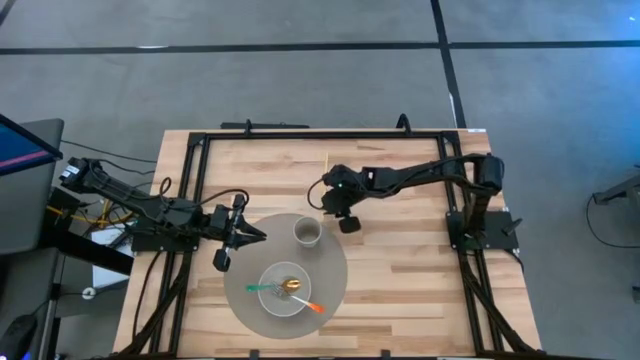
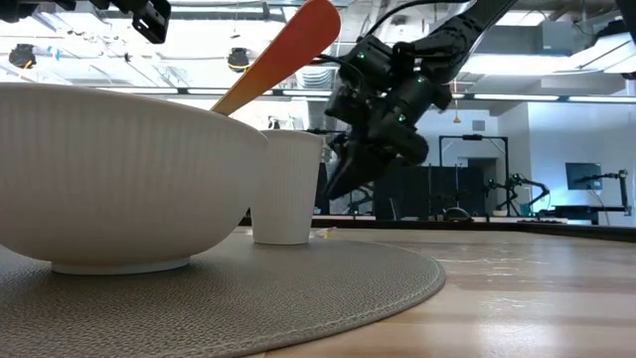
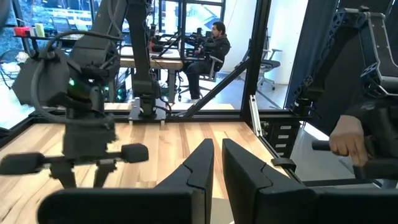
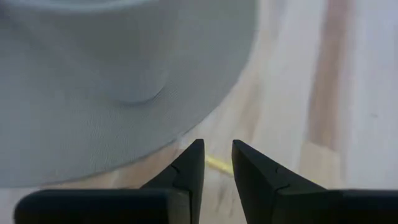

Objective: Pick & Place Utensil
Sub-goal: Put the yellow straw into the white cup on the mat

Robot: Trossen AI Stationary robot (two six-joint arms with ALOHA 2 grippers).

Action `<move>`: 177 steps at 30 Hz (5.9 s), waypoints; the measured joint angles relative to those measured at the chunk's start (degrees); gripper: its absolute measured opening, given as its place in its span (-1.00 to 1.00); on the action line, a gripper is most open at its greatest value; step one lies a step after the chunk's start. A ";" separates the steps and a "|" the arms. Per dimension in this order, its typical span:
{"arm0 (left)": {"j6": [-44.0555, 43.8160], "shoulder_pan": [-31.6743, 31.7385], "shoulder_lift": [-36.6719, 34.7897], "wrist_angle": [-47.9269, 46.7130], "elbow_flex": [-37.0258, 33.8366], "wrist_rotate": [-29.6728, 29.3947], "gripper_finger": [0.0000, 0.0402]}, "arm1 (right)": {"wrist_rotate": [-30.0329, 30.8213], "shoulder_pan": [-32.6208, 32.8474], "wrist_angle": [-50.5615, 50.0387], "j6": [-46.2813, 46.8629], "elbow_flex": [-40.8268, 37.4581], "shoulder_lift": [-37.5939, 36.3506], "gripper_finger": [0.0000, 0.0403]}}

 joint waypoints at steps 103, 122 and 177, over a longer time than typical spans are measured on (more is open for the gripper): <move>-0.66 0.19 -0.01 -0.04 -0.09 -0.22 -0.83 | 12.46 2.51 -21.84 21.26 11.67 9.52 -0.69; -0.66 0.19 -0.02 -0.08 -0.08 -0.20 -0.83 | 12.92 2.13 -22.41 31.41 11.08 8.54 -0.99; -0.65 0.18 -0.02 -0.44 -0.07 -0.21 -0.83 | 23.13 17.73 28.85 24.98 16.38 -0.73 -0.89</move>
